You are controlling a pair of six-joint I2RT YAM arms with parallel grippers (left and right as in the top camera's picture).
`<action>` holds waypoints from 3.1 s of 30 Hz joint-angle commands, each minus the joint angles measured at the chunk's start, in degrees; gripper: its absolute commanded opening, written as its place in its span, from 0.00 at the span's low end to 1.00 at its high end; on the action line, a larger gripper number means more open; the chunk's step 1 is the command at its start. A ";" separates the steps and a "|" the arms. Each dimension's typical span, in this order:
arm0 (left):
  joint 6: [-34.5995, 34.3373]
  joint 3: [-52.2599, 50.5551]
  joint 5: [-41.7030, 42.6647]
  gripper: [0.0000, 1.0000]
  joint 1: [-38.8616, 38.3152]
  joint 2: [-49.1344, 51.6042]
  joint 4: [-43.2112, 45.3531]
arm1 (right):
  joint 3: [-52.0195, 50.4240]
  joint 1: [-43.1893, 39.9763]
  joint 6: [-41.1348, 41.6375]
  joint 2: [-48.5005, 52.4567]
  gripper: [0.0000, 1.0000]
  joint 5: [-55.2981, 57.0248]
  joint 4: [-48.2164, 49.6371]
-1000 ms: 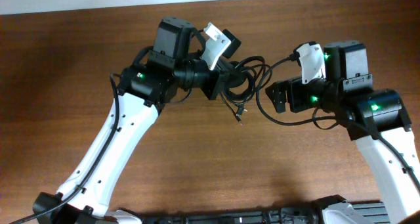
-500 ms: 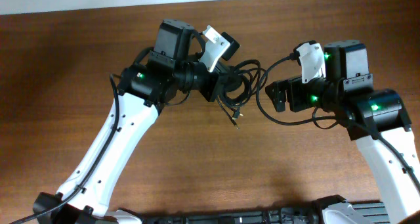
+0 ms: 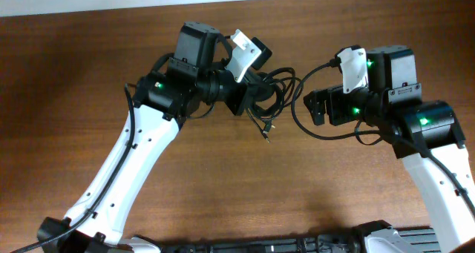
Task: Untangle cables
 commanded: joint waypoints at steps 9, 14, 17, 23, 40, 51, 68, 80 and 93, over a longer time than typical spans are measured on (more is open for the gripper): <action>10.69 1.16 0.44 0.00 0.35 -1.81 3.02 | -0.15 -0.15 -0.61 0.04 0.99 2.71 0.11; 11.50 1.16 0.46 0.00 -0.04 -1.81 8.09 | -0.15 -0.15 -0.61 0.02 0.99 -6.08 2.01; 13.81 1.16 0.50 0.00 -0.04 -1.81 8.94 | -0.13 -0.15 -0.61 -0.13 0.99 -6.49 1.86; 29.46 1.16 1.40 0.00 -0.09 -1.84 -2.03 | -0.13 -0.13 -11.80 -1.86 1.00 -12.55 2.05; 41.44 1.16 21.27 0.00 -3.48 -3.56 -7.04 | -0.15 -0.13 -33.64 -2.05 0.46 -28.52 -0.15; 30.97 1.18 3.89 0.99 -3.41 -3.56 -4.48 | -0.15 -0.15 -33.38 -2.05 0.04 -20.09 -0.17; 1.90 1.18 -14.29 0.91 -3.43 -3.72 -3.06 | -0.15 -0.15 -33.40 -2.05 0.04 -20.11 2.29; 1.92 1.18 -13.88 0.00 -3.43 -3.72 -3.04 | -0.15 -0.15 -33.38 -2.05 0.04 -20.55 3.96; 12.94 1.18 -0.57 0.26 -3.43 -6.97 -3.28 | -0.15 -0.15 -33.11 -2.05 0.04 -20.35 3.74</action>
